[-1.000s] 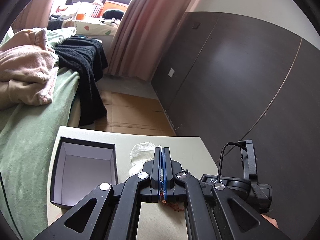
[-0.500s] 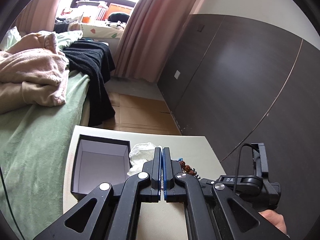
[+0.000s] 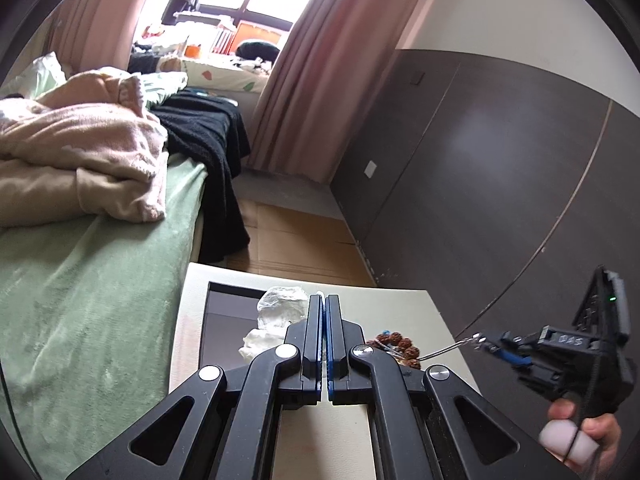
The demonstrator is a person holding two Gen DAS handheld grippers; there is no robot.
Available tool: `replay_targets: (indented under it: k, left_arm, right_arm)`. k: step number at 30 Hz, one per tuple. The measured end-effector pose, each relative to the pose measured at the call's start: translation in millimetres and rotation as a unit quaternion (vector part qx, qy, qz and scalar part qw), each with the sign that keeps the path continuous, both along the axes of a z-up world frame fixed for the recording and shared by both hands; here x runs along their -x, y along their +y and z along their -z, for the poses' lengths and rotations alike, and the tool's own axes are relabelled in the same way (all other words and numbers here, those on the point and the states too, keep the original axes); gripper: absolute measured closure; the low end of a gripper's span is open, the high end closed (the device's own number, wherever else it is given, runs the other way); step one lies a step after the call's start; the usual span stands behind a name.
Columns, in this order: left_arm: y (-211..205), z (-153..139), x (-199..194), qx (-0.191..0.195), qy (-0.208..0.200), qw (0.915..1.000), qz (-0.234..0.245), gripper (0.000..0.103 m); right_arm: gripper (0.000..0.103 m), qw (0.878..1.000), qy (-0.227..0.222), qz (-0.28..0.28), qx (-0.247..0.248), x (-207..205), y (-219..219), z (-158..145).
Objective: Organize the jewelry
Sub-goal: 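Carry the tissue into the black box and open the left gripper while the right gripper grasps the silver chain, then lower the silver chain into the black box and open the right gripper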
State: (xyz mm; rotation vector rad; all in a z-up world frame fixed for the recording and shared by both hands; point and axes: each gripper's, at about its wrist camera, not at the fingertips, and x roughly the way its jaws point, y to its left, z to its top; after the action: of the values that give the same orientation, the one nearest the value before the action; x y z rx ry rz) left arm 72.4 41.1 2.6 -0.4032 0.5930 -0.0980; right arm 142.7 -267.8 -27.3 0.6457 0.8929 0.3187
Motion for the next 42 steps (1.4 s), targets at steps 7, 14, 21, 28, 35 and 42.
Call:
replay_targets:
  k: [7, 14, 21, 28, 35, 42]
  left_arm:
    - [16.2, 8.4, -12.2, 0.031, 0.014, 0.9994, -0.002, 0.103]
    - [31.9, 15.3, -22.3, 0.071, 0.031, 0.9970, 0.002, 0.101]
    - [39.1, 24.5, -34.0, 0.107, 0.069, 0.9917, 0.017, 0.086]
    - [56.0, 4.7, -13.5, 0.119, 0.016, 0.9928, -0.007, 0.026]
    - [71.2, -3.8, -2.6, 0.129, 0.001, 0.9914, -0.020, 0.016]
    - [92.2, -4.8, 4.3, 0.150, -0.005, 0.9877, -0.042, 0.014]
  right_arm:
    - [0.085, 0.999, -0.040, -0.014, 0.016, 3.1, 17.4, -38.1]
    - [0.085, 0.995, -0.085, -0.027, 0.038, 2.4, 36.7, -94.0]
    - [0.093, 0.989, -0.132, -0.040, 0.054, 7.1, 59.2, -148.0]
    - [0.093, 0.984, -0.161, -0.046, 0.067, 14.8, 81.9, -184.2]
    - [0.093, 0.973, -0.205, -0.041, 0.093, 26.2, 100.7, -230.8]
    - [0.093, 0.965, -0.234, -0.051, 0.104, 36.8, 124.2, -264.7]
